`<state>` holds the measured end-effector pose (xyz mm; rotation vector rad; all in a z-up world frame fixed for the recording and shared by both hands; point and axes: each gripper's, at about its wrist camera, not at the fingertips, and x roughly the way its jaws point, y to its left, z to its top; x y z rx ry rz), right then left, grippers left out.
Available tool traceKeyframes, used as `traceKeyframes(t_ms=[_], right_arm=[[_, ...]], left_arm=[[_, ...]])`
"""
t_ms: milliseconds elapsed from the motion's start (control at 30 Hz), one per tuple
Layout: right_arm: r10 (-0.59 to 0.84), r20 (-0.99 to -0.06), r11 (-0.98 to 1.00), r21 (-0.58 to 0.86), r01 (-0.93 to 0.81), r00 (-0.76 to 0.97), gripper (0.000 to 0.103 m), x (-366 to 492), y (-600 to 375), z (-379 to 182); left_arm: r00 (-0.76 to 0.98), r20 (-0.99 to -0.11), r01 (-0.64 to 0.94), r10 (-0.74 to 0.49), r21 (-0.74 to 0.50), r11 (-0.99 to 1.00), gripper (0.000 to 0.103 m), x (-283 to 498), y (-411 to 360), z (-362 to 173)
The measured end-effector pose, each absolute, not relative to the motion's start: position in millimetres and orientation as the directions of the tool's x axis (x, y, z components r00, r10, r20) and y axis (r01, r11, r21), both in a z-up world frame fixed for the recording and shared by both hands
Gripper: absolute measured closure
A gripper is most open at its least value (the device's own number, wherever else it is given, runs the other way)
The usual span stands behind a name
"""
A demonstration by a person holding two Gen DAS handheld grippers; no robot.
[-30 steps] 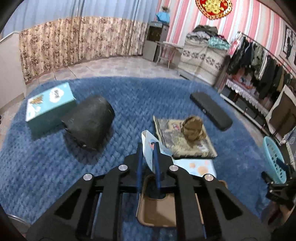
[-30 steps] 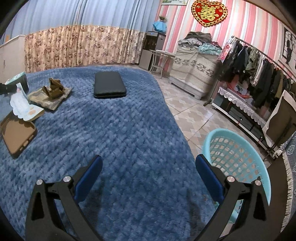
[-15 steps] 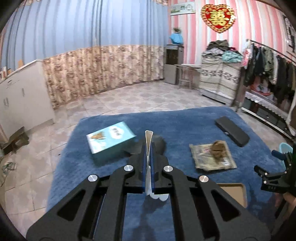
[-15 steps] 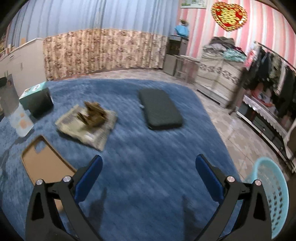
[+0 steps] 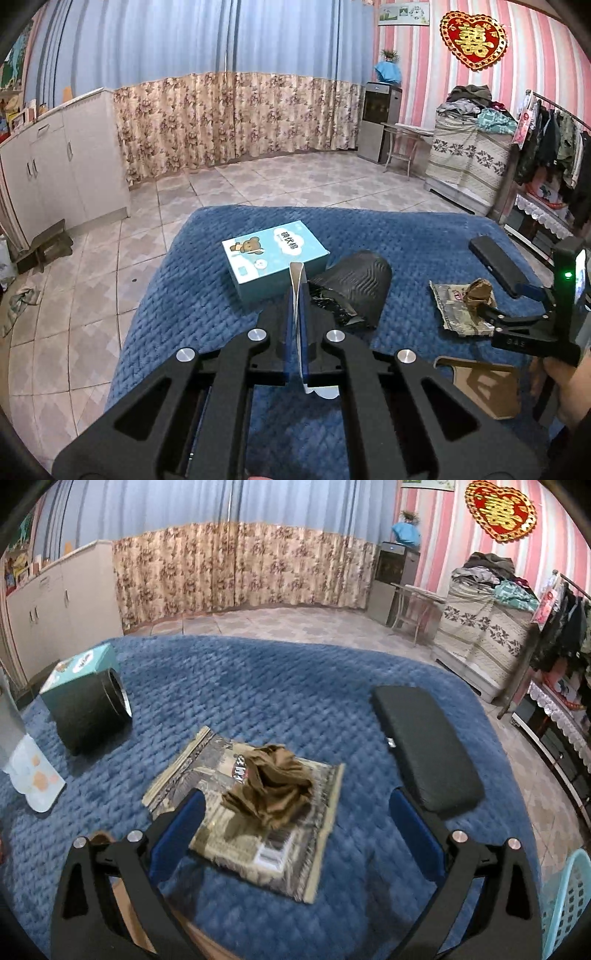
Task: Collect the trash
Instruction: 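Grasp the brown crumpled paper off the printed packet with the right tool, then carry the white card and brown paper over the blue basket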
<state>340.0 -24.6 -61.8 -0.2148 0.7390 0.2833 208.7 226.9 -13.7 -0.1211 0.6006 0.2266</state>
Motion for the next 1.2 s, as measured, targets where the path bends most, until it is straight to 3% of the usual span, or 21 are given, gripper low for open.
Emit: traceKeyframes(t_ms=[67,100,167,233,600,833,1200], right_arm=[[0.183,-0.692,0.934,-0.100,-0.344,0.698,0.025,344,-19,-65],[0.182,-0.699,0.930,-0.106,-0.353,0.691,0.038,346,-15,-67],[0.197,-0.711,0.924,-0.096,-0.370,0.675,0.053,348,-12,-70],[0.204,-0.709,0.919,-0.100,-0.382,0.675,0.059,345,-11,-72],[0.184,-0.592,0.954,-0.085,-0.288,0.785,0.060,293,-99,-4],[0.039,-0.568,0.984,-0.121,-0.131,0.822,0.060,240,-192,9],[-0.203,-0.555,0.970,-0.005,0.241,0.807,0.060,184,-355,-8]], left_arm=[[0.801,-0.571,-0.244,0.179,-0.040,0.969,0.101,211,226,-14],[0.801,-0.571,-0.245,0.178,-0.042,0.969,0.101,211,223,-14],[0.803,-0.569,-0.243,0.177,-0.041,0.969,0.101,211,222,-14],[0.807,-0.564,-0.238,0.177,-0.037,0.971,0.101,211,219,-12],[0.876,-0.471,-0.136,0.107,-0.029,0.990,0.102,202,167,35],[0.909,-0.416,0.004,-0.016,-0.028,1.000,0.102,205,102,66],[0.883,-0.421,0.200,-0.206,-0.060,0.978,0.102,217,-16,66]])
